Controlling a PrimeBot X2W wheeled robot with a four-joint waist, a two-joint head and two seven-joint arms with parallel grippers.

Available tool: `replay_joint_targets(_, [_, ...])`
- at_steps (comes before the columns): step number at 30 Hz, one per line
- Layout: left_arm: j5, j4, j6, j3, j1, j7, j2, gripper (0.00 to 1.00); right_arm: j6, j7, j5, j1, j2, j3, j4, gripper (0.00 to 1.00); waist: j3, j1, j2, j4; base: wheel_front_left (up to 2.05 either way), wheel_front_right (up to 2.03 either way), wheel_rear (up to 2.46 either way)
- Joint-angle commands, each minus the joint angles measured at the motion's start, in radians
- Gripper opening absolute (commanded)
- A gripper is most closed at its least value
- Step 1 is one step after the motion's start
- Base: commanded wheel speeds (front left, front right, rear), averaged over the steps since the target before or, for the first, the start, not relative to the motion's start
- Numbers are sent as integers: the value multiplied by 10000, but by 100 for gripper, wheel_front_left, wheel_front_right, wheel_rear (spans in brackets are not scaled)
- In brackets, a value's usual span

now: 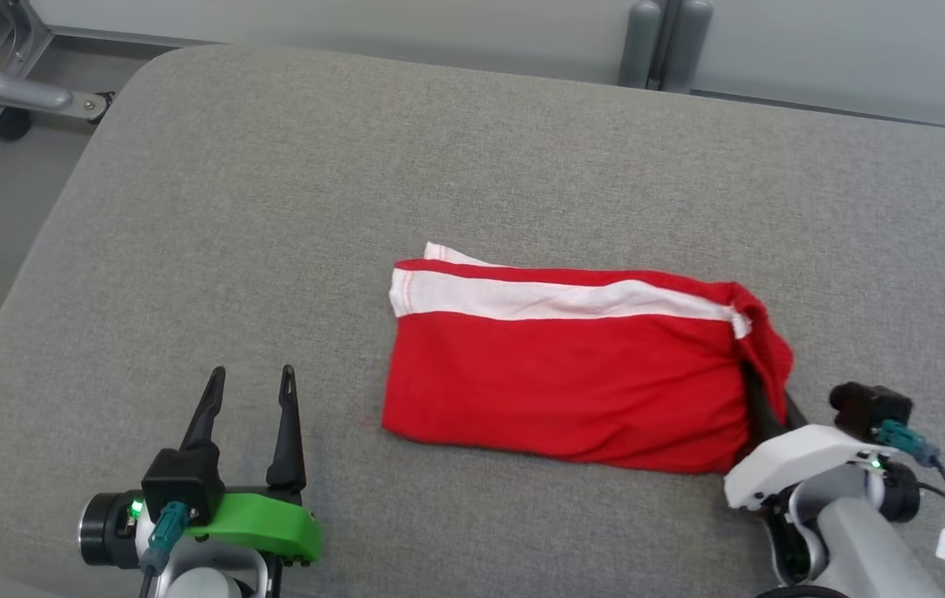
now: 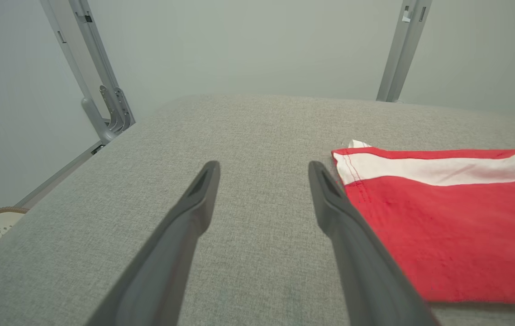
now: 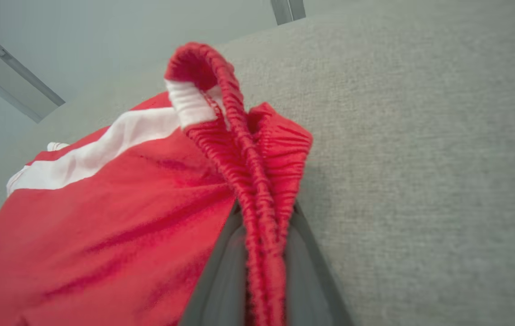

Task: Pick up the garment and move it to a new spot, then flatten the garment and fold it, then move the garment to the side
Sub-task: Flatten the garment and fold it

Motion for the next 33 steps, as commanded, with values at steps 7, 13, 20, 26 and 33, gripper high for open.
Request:
replay_joint_targets(7, [-200, 119, 19, -134, 136, -22, 16, 100, -15, 4, 97, -241, -453, -271, -1151, 0, -136, 0, 0, -235, 0, 0, 0])
replay_joint_targets(13, [-344, 252, 40, -400, 88, -22, 18, 100, -15, 739, 767, -399, -374, 1693, -2163, 0, -235, 0, 0, -135, 0, 0, 0])
replay_joint_targets(20, [-520, 355, 3, -898, -89, -22, 17, 100, -15, 1409, 758, -1138, -182, 3494, -1998, 0, -177, 0, 0, 501, 0, 0, 0])
replay_joint_targets(26, [-717, 476, 13, -1328, -163, -22, 15, 100, -15, 1255, 846, -1956, -99, 4126, -729, 100, -124, 0, 0, 1302, 0, 0, 0])
replay_joint_targets(33, [-694, 516, 152, -1238, 36, -22, 16, 100, -15, 559, 2237, -2580, -108, 5497, -191, 100, -187, 0, 0, 1628, 0, 0, 0])
